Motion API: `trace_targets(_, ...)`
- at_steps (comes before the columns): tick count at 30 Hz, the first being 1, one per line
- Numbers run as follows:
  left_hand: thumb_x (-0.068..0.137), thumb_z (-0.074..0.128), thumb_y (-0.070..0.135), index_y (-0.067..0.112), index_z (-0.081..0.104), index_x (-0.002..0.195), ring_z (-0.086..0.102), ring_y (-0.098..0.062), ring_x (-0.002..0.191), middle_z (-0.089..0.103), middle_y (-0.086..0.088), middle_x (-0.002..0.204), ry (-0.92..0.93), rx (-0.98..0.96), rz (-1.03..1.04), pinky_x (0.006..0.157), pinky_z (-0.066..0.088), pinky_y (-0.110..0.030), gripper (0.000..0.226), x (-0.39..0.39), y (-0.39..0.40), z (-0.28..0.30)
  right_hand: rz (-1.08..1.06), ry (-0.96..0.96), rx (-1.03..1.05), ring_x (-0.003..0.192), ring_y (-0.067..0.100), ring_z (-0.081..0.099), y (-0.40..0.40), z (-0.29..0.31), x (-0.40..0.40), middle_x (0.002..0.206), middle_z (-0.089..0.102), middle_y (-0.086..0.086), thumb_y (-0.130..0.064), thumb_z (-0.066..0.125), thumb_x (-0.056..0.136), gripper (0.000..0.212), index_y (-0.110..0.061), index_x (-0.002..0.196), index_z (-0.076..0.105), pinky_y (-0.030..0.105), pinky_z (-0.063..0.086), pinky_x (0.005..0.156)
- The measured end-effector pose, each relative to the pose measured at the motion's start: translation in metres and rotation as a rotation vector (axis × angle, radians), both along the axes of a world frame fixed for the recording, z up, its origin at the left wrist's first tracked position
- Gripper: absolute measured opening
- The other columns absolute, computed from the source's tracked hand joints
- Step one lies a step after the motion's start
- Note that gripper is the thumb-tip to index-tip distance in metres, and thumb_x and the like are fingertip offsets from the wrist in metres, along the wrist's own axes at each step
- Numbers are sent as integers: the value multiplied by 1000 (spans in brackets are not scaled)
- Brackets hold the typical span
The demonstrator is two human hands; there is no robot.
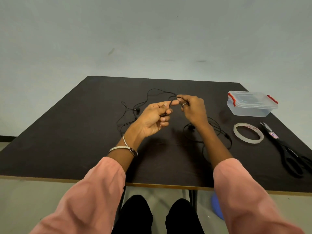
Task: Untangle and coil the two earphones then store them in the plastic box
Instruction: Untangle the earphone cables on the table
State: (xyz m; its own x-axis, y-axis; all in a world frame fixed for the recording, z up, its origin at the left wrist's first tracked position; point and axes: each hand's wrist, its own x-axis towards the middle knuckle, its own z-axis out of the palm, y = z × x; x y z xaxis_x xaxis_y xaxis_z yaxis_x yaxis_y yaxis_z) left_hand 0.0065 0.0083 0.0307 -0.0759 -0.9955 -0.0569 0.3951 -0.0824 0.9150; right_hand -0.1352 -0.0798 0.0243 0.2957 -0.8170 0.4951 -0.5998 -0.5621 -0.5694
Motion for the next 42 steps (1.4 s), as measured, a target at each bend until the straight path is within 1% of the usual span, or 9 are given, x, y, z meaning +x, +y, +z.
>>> trace_targets(6,103,36,21,1,60,110,31,-2,44,43,4,60,268,-36,65,36,20,-14,32,8,-22,-15,36,121,-18,91,31,65,-6,-11,4,95,72,8,-42,45,96,38,-24,124,62,45,54,77)
trace_targets(10,102,31,3,-3,55,119,38,-4,51,50,2,67,352,-120,111,42,30,-15,30,13,-29,-19,76,366,-17,109,34,57,-6,-11,4,115,64,9,-29,44,100,38,-17,135,51,47,50,84)
trace_targets(16,98,35,-8,-8,48,127,60,-9,62,71,-6,84,352,-182,289,62,52,-18,32,9,-30,-20,277,685,-15,99,33,59,14,-13,12,104,63,10,-20,44,97,34,-14,131,47,41,51,75)
trace_targets(23,94,42,-13,-8,41,127,72,-22,84,68,-19,99,299,-241,399,84,58,-34,33,11,-28,-24,482,485,133,73,16,67,25,-4,5,75,70,6,-16,53,95,22,1,104,64,37,53,75)
trace_targets(28,95,40,-13,-4,31,139,70,-24,91,66,-14,103,35,-266,447,87,57,-35,45,9,-29,-28,507,387,190,54,-4,53,25,1,-2,61,63,-7,-16,65,89,16,-9,101,72,7,38,57)
trace_targets(32,95,41,-12,1,22,147,70,-17,87,65,-9,103,-218,-279,349,78,58,-28,57,5,-29,-33,519,177,225,52,19,49,20,7,-14,67,67,15,-16,68,85,10,-15,92,75,28,41,53)
trace_targets(34,95,41,-12,0,18,148,70,-12,86,66,-8,103,-278,-279,253,80,58,-29,59,2,-27,-33,481,43,204,49,13,45,15,10,-23,62,64,9,-13,68,86,7,-13,88,75,25,37,49)
trace_targets(38,94,43,-13,-1,21,147,71,-17,88,66,-13,104,-221,-258,78,85,57,-31,58,-4,-23,-31,396,-156,202,46,1,47,9,13,-34,57,63,-9,-12,71,84,5,-9,81,74,14,35,49)
trace_targets(42,94,45,-11,0,31,145,71,-21,90,67,-16,103,-226,-248,-28,82,58,-30,54,-5,-19,-29,363,-297,166,61,20,62,6,12,-32,73,71,12,-17,79,76,15,-5,79,72,30,48,58)
